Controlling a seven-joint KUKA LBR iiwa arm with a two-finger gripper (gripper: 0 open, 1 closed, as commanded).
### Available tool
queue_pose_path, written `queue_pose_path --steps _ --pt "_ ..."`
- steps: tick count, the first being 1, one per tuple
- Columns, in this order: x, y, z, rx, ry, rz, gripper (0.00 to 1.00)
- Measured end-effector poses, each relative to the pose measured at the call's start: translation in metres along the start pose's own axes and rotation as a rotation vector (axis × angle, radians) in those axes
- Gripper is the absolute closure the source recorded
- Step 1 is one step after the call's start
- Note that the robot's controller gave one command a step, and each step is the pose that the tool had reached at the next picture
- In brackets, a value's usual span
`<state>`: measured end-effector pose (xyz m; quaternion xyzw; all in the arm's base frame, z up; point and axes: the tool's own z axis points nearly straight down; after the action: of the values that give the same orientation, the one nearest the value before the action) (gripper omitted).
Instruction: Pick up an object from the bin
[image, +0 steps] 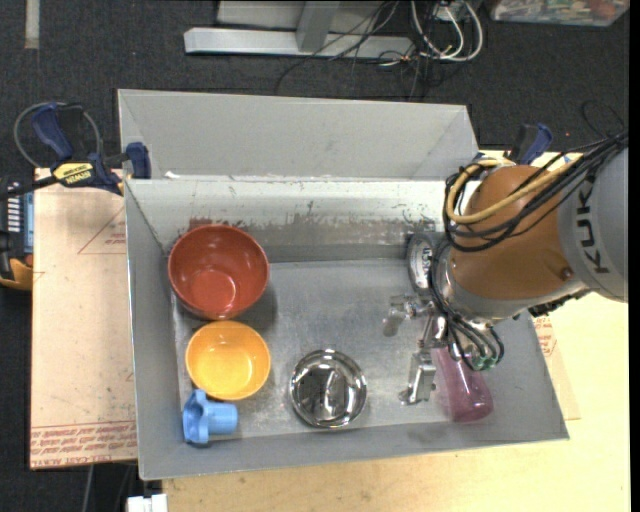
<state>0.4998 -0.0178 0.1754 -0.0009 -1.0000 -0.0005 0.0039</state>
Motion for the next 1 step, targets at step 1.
queue_pose_path --steps 1 --pt "-0.0017 0.0001 -0.0042 0.0 -0.008 -0.002 0.0"
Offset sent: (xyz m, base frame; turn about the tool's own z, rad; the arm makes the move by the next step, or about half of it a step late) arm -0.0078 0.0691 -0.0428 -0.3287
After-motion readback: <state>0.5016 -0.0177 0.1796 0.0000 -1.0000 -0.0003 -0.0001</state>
